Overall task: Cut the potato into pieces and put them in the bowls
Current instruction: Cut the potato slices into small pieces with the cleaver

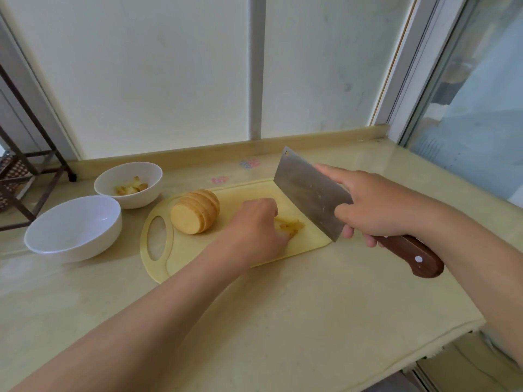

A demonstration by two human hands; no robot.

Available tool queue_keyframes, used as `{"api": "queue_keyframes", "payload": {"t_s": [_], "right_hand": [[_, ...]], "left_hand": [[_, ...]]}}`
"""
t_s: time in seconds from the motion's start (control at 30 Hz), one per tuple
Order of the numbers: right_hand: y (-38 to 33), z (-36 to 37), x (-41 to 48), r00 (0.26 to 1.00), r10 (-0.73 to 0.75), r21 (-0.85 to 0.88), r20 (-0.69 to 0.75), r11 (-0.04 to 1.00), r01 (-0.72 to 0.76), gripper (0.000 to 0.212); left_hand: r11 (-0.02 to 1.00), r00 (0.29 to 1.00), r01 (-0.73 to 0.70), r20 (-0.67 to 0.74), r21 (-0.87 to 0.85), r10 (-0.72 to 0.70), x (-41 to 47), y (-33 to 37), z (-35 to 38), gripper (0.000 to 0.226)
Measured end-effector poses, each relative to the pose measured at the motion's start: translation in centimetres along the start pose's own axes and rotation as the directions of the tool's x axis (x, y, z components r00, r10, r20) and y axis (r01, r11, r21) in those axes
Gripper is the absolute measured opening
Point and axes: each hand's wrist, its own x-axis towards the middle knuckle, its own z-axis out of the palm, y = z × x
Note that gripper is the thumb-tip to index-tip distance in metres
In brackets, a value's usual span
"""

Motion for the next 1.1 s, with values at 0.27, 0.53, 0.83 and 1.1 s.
{"api": "queue_keyframes", "payload": {"t_s": [0.27, 0.53, 0.83, 1.1], "right_hand": [[0.3, 0.1, -0.6, 0.999, 0.031, 0.031, -0.014, 0.999, -0.030, 0.090], [1.1, -0.1, -0.5, 0.998, 0.052, 0.091, -0.048, 0.995, -0.047, 0.091], [0.3, 1.5, -0.9, 0.998, 0.055, 0.023, 0.017, 0.998, -0.055, 0.086], [-0.3, 2.1, -0.8, 1.000, 0.024, -0.030, 0.017, 0.999, -0.024, 0.086]], "left_hand": [[0.977, 0.976, -0.214, -0.031, 0.006, 0.214, 1.3, -1.6, 1.2, 0.031], [0.974, 0.971, -0.227, -0.073, 0.010, 0.228, 1.6, -2.1, 0.7, 0.017], [0.983, 0.987, -0.163, -0.005, -0.080, 0.163, 1.1, -2.1, -1.0, 0.037], [0.989, 0.976, -0.140, 0.162, -0.041, 0.145, 0.8, -2.0, -2.1, 0.051]]}}
